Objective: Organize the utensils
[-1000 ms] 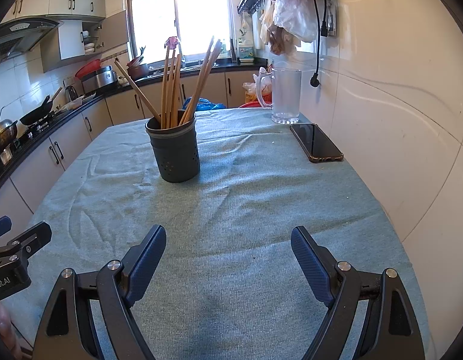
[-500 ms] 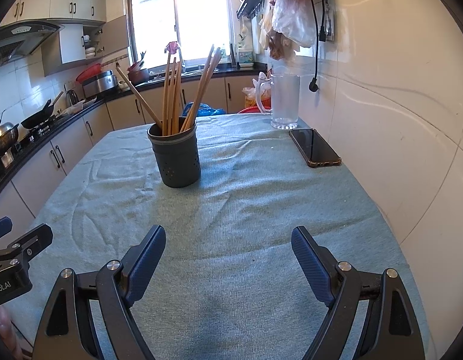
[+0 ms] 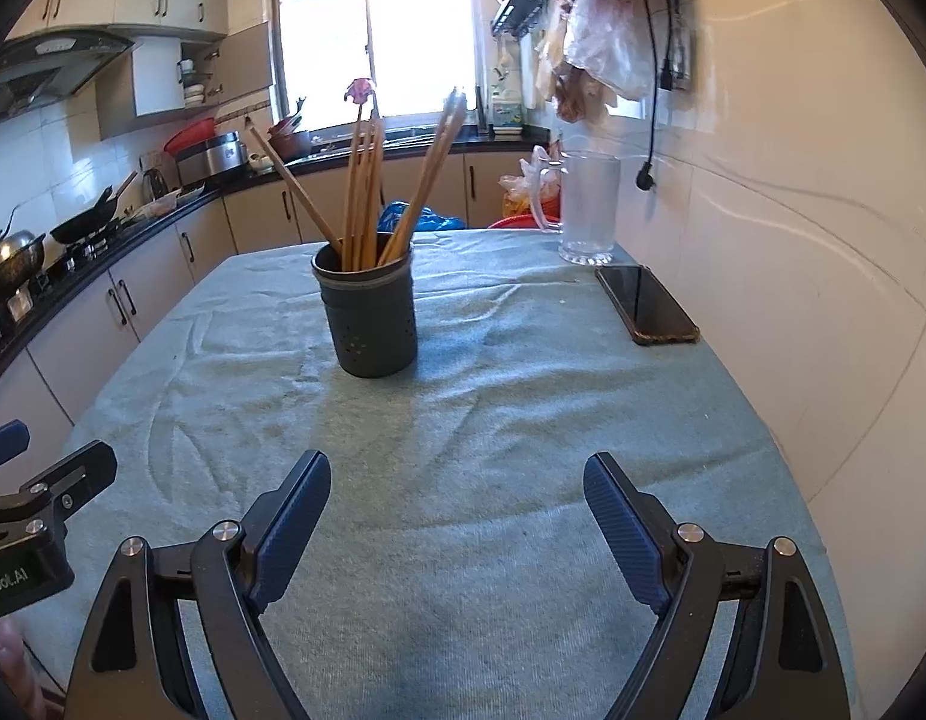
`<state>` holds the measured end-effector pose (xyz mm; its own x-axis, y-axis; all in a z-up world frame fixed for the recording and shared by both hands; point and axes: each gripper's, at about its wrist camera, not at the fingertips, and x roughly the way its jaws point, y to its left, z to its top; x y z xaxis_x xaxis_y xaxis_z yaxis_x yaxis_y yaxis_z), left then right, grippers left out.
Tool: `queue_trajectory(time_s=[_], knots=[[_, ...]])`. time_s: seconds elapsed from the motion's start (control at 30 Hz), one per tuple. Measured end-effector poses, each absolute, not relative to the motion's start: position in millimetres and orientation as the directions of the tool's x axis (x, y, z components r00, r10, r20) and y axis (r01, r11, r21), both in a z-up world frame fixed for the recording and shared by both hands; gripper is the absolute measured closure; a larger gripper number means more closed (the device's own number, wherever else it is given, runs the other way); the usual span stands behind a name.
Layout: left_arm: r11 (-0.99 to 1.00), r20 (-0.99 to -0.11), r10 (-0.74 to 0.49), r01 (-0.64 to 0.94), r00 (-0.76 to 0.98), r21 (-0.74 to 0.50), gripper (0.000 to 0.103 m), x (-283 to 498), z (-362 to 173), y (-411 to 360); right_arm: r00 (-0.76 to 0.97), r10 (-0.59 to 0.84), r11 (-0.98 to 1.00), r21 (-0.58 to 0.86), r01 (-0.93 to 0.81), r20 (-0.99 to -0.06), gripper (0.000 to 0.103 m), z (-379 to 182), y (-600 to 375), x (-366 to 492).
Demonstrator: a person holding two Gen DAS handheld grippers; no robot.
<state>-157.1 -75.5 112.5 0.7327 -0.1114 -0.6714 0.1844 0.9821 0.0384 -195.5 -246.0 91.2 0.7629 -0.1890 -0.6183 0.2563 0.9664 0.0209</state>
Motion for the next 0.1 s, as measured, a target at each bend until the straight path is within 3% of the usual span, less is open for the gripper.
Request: queue_trajectory(time_s=[0.1], knots=[[0.982, -0.676, -0.111, 0.185, 0.729, 0.038, 0.000, -152.1, 110.5, -75.7, 0.754, -0.175, 0.970, 0.021, 0.243, -0.633, 0.013, 86.5, -243.6, -186.4]])
